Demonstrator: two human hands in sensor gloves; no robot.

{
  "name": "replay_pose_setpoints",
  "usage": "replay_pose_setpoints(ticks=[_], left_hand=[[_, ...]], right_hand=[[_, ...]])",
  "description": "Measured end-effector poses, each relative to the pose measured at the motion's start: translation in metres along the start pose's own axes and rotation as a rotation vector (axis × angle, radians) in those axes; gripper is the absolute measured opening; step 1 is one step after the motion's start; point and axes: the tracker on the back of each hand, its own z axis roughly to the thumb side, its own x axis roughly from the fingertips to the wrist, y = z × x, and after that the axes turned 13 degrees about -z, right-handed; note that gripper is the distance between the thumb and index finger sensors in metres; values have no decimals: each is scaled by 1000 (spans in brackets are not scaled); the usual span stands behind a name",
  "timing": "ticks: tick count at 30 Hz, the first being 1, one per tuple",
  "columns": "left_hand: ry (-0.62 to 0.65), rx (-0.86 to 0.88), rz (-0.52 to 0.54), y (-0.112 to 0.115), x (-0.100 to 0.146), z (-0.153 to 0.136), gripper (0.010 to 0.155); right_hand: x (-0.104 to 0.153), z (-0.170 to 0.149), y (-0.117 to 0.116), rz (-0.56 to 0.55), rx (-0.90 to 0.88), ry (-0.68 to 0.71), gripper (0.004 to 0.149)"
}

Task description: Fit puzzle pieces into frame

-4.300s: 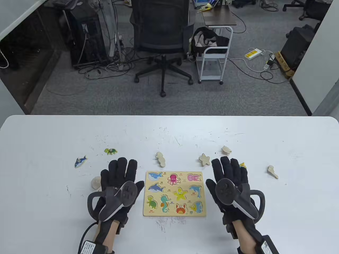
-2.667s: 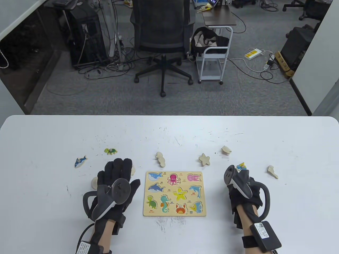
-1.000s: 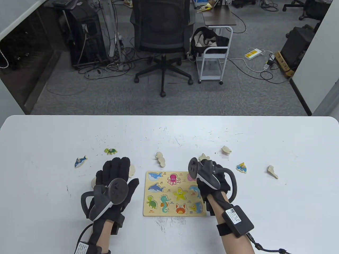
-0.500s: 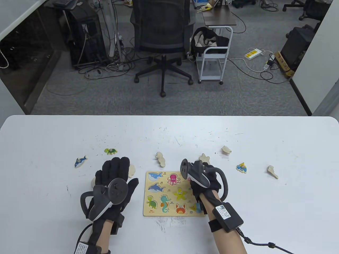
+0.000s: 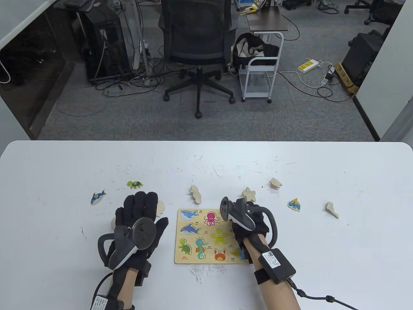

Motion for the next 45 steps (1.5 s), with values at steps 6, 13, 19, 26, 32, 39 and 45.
replay_pose_setpoints(ticks=[6, 13, 19, 26, 32, 39, 45], left_hand=[[2, -3, -4, 0, 0, 0, 79], [3, -7, -9, 0, 0, 1, 79], [3, -8, -13, 0, 0, 1, 79], [6, -12, -17, 1, 0, 3, 79], [9, -27, -22, 1, 0, 6, 79], [8, -23, -23, 1, 0, 6, 79], [8, -22, -30, 2, -1, 6, 79]], right_hand=[[3, 0, 4, 5, -10, 0, 41], [3, -1, 3, 13, -19, 2, 41], [4, -1, 2, 15, -42, 0, 41], [-4, -16, 21, 4, -128, -61, 45], [-22, -37, 41, -25, -100, -182, 60], [-42, -39, 22, 94, -155, -257, 71], [-51, -37, -3, 155, -122, -309, 71]])
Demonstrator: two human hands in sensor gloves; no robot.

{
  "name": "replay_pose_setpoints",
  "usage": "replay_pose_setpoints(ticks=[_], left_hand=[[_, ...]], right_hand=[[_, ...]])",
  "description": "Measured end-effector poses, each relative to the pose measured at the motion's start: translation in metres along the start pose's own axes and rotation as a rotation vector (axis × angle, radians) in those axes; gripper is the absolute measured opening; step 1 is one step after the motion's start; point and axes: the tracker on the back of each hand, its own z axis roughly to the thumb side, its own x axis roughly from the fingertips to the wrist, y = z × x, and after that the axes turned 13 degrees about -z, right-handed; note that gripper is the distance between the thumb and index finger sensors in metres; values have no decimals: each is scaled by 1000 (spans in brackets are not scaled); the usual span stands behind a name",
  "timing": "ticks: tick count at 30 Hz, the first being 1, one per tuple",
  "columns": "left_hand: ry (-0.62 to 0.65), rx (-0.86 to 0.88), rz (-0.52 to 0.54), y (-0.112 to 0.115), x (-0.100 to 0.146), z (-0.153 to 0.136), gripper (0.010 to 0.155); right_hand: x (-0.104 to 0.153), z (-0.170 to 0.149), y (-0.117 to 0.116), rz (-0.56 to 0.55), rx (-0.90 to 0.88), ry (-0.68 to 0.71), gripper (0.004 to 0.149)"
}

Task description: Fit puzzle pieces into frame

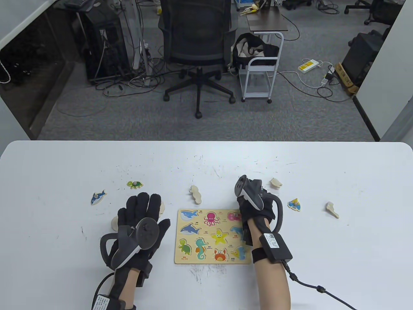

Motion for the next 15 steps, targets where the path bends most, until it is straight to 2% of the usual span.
replay_pose_setpoints(ticks=[5, 12, 15], left_hand=[[-2, -3, -5, 0, 0, 0, 79], [-4, -14, -14, 2, -1, 2, 79], [-3, -18, -18, 2, -2, 3, 79]], right_hand=[[-1, -2, -7, 25, 7, -17, 68], [3, -3, 0, 6, 13, -39, 63], [3, -4, 2, -3, 2, -42, 56]])
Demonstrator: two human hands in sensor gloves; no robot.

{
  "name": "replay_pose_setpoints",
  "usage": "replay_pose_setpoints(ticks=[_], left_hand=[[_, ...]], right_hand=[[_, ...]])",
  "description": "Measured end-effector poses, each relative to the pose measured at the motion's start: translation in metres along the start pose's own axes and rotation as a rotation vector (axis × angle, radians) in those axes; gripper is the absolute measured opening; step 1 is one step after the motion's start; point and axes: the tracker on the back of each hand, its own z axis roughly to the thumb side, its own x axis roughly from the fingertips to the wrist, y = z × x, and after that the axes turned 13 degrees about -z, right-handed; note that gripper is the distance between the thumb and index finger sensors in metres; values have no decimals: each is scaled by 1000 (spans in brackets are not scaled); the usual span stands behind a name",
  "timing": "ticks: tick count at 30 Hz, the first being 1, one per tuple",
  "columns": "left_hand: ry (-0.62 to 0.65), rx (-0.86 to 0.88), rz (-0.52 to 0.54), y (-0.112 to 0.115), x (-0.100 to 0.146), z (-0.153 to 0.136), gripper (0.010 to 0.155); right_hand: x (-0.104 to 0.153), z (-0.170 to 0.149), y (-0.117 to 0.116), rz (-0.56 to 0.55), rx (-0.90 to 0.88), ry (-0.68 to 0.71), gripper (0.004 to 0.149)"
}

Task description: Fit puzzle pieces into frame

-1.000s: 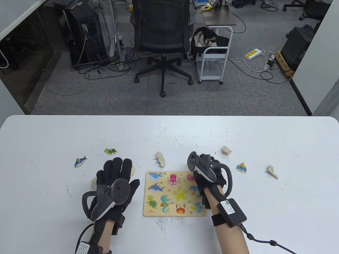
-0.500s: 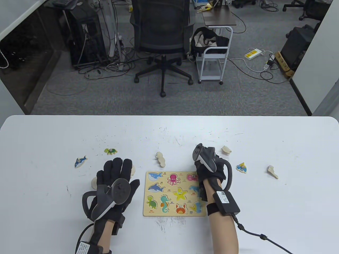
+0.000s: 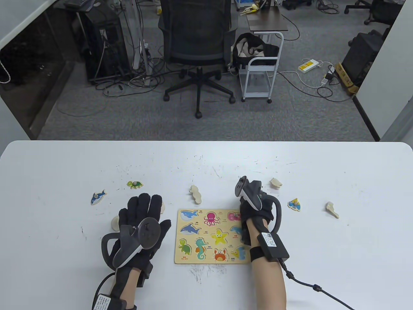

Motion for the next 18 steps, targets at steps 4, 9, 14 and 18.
replay_pose_setpoints(ticks=[4, 9, 14, 18], left_hand=[[3, 10, -1, 0, 0, -1, 79], [9, 17, 2, -1, 0, -1, 79], [16, 15, 11, -3, 2, 1, 79], [23, 27, 27, -6, 5, 1, 78]], right_hand=[[-2, -16, 9, 8, -141, -12, 48], [2, -40, 26, 48, -393, 60, 47], [22, -58, 54, 42, -536, 221, 47], [44, -70, 71, 56, -672, 310, 47]])
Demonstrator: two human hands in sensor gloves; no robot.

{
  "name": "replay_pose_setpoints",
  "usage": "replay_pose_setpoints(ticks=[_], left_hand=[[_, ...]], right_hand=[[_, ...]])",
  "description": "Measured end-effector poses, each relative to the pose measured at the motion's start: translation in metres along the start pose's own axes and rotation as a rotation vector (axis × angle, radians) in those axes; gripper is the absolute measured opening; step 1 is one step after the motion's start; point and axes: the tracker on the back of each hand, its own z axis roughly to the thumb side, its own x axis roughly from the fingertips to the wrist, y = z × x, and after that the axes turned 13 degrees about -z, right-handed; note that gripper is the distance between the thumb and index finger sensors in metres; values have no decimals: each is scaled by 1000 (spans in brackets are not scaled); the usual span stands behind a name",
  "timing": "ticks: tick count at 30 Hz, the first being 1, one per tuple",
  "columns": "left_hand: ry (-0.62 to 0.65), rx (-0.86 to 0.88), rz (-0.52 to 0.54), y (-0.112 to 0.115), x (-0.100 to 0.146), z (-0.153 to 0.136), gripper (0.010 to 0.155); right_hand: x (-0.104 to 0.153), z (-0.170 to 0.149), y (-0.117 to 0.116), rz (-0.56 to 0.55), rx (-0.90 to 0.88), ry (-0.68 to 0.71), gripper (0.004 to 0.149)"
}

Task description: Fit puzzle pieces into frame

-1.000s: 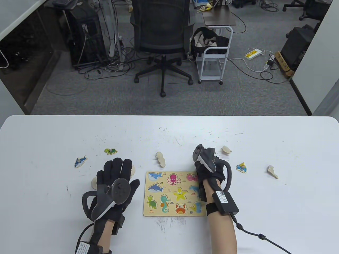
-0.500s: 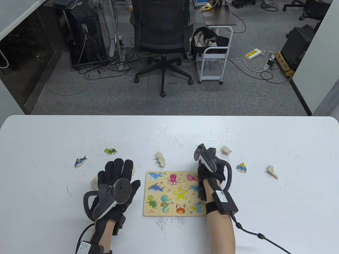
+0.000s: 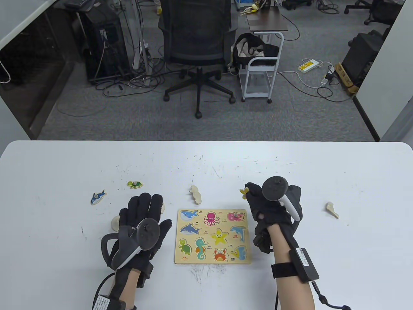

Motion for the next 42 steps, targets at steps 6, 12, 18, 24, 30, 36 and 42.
replay_pose_setpoints(ticks=[6, 12, 18, 24, 30, 36, 42], left_hand=[[63, 78, 5, -8, 8, 7, 78], [177, 184, -3, -16, 19, 24, 79], [278, 362, -40, -22, 22, 37, 78], [407, 569, -153, -15, 13, 48, 75], [476, 684, -194, -6, 11, 52, 69], [428, 683, -118, -5, 14, 54, 59], [403, 611, -58, -4, 14, 56, 49]], right_hand=[[45, 16, 17, 20, -82, 135, 47], [81, 25, 20, -10, -150, 229, 46], [95, 39, 15, 38, -305, 299, 45], [99, 53, 4, 80, -384, 371, 46], [103, 56, -6, 106, -438, 389, 45], [105, 61, -10, 103, -450, 408, 45], [106, 61, -11, 116, -434, 411, 45]])
